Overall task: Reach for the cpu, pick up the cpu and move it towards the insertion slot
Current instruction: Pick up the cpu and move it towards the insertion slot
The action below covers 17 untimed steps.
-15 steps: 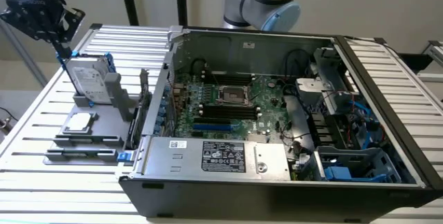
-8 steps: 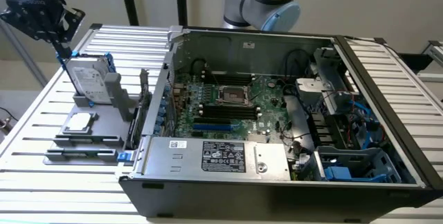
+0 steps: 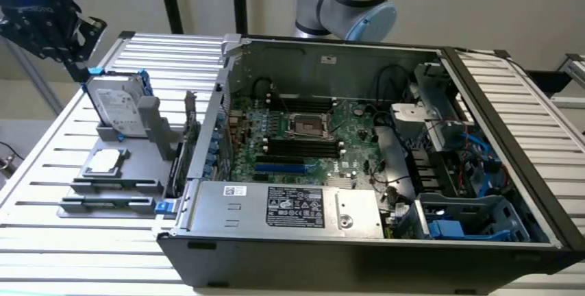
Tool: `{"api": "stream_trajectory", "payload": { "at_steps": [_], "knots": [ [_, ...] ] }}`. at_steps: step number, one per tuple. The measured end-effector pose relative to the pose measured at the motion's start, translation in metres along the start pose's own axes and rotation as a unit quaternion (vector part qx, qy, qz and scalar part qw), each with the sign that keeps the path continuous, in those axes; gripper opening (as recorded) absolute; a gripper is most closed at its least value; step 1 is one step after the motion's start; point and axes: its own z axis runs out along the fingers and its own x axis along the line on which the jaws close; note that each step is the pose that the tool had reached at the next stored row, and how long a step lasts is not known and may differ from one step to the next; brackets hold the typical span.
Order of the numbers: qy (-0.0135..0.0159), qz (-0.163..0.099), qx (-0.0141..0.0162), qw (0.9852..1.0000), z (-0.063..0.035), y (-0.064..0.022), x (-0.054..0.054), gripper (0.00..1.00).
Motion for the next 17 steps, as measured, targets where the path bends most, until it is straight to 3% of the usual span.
{"api": "stream_trajectory", "payload": {
  "at_steps": [8,17],
  "knots": [
    [0.0027,0.000,0.0002,1.0000,0.0064,-0.0079,0.013,0.11],
    [0.0034,-0.002,0.0019,1.0000,0.0093,-0.0103,0.024,0.11]
  ]
}}
